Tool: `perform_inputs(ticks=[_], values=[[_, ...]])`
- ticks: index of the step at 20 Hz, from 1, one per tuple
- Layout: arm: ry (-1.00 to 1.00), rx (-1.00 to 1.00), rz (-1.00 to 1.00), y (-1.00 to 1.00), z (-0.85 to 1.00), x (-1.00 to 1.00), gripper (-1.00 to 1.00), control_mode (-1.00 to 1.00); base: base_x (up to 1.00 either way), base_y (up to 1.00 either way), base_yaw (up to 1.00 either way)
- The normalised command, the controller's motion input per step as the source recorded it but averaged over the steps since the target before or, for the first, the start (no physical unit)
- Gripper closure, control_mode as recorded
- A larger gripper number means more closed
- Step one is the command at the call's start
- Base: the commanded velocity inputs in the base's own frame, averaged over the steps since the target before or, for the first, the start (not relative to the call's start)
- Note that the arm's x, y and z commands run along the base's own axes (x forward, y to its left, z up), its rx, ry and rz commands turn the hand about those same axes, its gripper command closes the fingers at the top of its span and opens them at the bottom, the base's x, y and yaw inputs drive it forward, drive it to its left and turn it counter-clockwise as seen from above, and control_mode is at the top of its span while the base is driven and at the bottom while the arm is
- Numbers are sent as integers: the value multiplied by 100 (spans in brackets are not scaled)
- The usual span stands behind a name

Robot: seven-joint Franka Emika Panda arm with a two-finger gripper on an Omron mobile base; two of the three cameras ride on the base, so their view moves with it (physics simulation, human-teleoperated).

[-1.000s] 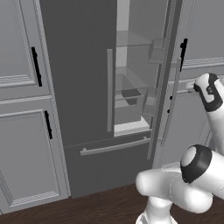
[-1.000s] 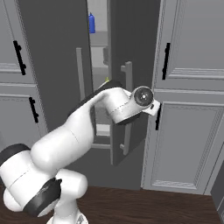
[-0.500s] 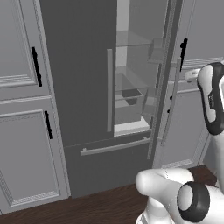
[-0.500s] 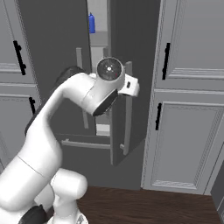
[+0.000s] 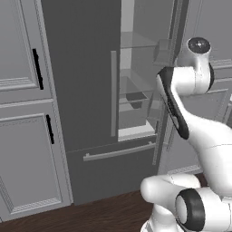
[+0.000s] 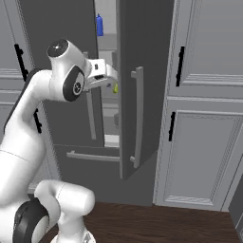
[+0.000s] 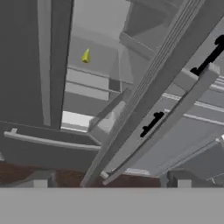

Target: Grab a lemon wedge from the fridge and one ice cube from the ice bowl, and put them in the glass of lemonade.

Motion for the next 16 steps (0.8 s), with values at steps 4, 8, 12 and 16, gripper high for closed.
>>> perform_inputs(ticks=[4,8,12,16], values=[[18,-66,0,41,-38,100,-100,-100,0,0,0],[11,-60,-1,22,-65,100,-100,-100,0,0,0],[5,-51,-2,0,-20,83,-100,-100,0,0,0],[10,-39,0,0,13,52,-100,-100,0,0,0]])
